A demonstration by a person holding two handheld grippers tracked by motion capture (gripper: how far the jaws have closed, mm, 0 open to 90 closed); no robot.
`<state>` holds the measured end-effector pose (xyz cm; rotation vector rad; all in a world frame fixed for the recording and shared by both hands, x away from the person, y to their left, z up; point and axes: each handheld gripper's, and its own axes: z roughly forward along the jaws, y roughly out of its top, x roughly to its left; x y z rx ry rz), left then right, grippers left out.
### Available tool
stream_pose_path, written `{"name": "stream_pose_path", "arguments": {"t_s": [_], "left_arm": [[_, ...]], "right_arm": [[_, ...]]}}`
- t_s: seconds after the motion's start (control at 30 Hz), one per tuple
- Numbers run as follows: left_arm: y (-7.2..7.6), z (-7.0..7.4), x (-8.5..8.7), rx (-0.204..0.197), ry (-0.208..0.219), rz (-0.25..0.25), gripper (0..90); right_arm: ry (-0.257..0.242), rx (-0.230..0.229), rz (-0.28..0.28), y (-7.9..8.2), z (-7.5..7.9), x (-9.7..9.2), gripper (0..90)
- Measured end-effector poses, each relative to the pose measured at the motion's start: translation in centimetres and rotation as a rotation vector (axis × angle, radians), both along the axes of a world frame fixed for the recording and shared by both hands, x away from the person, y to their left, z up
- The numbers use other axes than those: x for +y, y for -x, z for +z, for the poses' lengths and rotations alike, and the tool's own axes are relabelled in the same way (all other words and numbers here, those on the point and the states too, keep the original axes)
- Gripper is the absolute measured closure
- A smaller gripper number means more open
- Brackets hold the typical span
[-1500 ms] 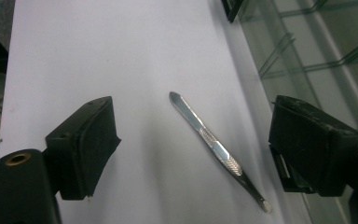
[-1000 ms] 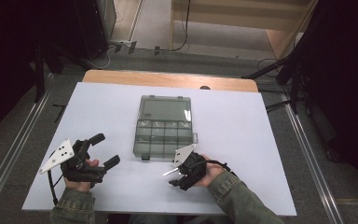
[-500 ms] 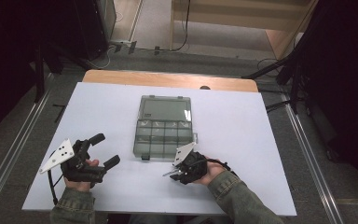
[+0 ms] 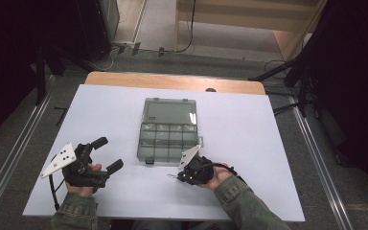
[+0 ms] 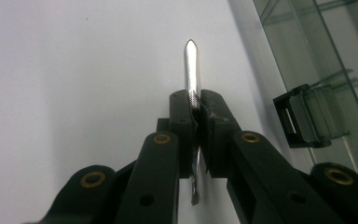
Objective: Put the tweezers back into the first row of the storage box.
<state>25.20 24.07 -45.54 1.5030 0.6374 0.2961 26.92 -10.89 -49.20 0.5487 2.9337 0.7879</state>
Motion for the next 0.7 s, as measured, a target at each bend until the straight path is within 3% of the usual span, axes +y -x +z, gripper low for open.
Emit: {"name": "stream_pose_path", "arguments": {"t_s": [0.3,0.7], "left_arm": [[0.0,0.0,0.0,-0.004,-0.001,-0.003,0.0],[0.0,0.0,0.0,-0.003,-0.001,-0.003,0.0]], "right_arm": [[-0.024,-0.012,-0.008,-0.2,0.7,-0.6,85.9],[-0.083,-0.056,-0.006,-1.1,3.6,-0.7,85.9]]}}
